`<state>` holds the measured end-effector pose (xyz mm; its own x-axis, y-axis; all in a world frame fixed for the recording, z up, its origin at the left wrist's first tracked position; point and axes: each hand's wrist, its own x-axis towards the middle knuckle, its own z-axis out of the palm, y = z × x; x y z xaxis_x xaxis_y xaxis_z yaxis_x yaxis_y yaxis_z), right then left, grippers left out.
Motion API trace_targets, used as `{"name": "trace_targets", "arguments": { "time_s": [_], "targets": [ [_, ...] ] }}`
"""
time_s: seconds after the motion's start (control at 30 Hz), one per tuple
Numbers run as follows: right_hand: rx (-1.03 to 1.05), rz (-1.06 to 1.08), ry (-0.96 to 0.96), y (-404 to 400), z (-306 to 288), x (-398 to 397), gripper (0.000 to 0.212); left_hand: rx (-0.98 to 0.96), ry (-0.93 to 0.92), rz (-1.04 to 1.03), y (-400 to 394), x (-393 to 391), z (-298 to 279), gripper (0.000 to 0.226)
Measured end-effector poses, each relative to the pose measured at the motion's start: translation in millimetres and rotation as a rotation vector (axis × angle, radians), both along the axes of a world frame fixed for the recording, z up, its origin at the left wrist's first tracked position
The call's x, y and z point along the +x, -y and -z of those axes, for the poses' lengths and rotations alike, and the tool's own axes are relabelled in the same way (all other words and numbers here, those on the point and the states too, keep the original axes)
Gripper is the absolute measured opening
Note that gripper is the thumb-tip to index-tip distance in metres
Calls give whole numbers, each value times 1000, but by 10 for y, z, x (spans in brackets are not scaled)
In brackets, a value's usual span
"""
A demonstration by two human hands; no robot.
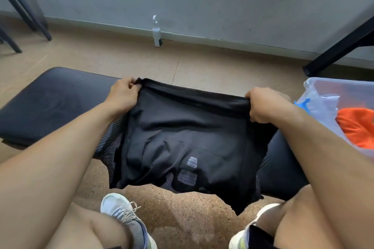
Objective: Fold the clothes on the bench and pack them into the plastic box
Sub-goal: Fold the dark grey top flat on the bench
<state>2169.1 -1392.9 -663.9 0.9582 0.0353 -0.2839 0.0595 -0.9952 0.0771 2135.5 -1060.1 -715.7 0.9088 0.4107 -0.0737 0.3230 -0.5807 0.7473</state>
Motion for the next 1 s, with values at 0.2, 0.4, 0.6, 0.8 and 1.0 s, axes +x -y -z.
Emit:
{"name": "trace_targets", "arguments": {
  "time_s": [0.2,0.4,0.6,0.8,1.0],
  "targets": [
    [150,24,-193,-56,209,119,69,60,-202,73,23,170,86,73],
    [297,45,-250,-30,259,221,63,150,-329,142,46,254,80,71],
    [348,66,-301,57,268,254,58,77,-237,81,-49,267,26,25],
    [399,78,-285,81,327,270,71,-237,-259,-48,-253,184,-31,19],
    [462,84,-273,95,344,304,79,-354,-183,-112,-158,128,-151,19]
  ]
}}
